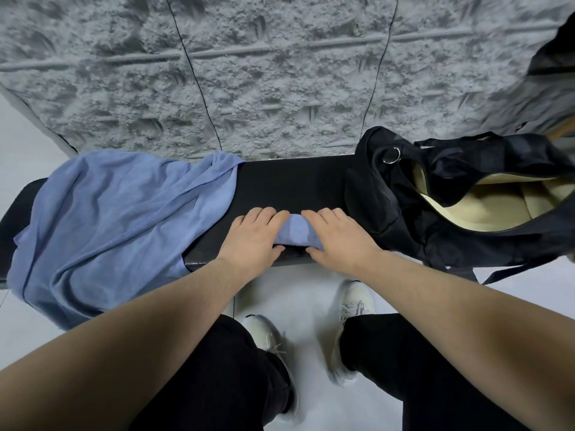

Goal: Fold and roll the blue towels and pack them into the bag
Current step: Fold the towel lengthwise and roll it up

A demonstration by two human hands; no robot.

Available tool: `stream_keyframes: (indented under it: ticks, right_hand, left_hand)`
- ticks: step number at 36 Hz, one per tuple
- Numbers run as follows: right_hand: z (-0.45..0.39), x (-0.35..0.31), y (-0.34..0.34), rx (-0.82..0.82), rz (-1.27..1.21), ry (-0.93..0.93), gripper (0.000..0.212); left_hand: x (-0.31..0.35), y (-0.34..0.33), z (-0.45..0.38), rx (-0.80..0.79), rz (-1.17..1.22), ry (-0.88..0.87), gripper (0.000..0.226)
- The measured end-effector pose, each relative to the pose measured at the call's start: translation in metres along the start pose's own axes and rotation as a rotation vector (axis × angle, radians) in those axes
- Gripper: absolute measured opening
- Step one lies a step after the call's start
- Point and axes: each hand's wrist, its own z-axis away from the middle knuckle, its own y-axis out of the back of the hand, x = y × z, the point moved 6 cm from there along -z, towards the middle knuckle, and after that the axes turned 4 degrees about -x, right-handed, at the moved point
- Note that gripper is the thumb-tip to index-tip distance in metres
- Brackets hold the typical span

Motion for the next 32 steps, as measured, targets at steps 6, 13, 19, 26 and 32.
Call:
stream_keyframes:
  ticks: [6,13,19,26,32]
  right_hand:
    - [0.004,-0.004,0.006,-0.039,-0.046,0.010,0.064]
    - [0.014,-0.006,0.028,-0.071,-0.192,-0.058,0.063]
    - [0.029,0.000,0.057,-0.009,-0.347,-0.162,0.065]
    - [0.051,-0.003,0.095,0.183,-0.265,-0.184,0.065]
    - [0.071,-0.012,0.127,0.348,-0.107,-0.110,0.065]
  left_hand:
    - [0.000,0.008,0.004,0.057,-0.057,-0.005,0.053]
    - [0.007,0.034,0.008,0.233,-0.057,-0.029,0.053]
    - [0.020,0.059,0.006,0.206,0.141,0.250,0.060]
    - [0.057,0.078,0.000,0.113,1.003,0.546,0.055]
    - [0.092,0.093,-0.005,0.248,1.572,0.775,0.066]
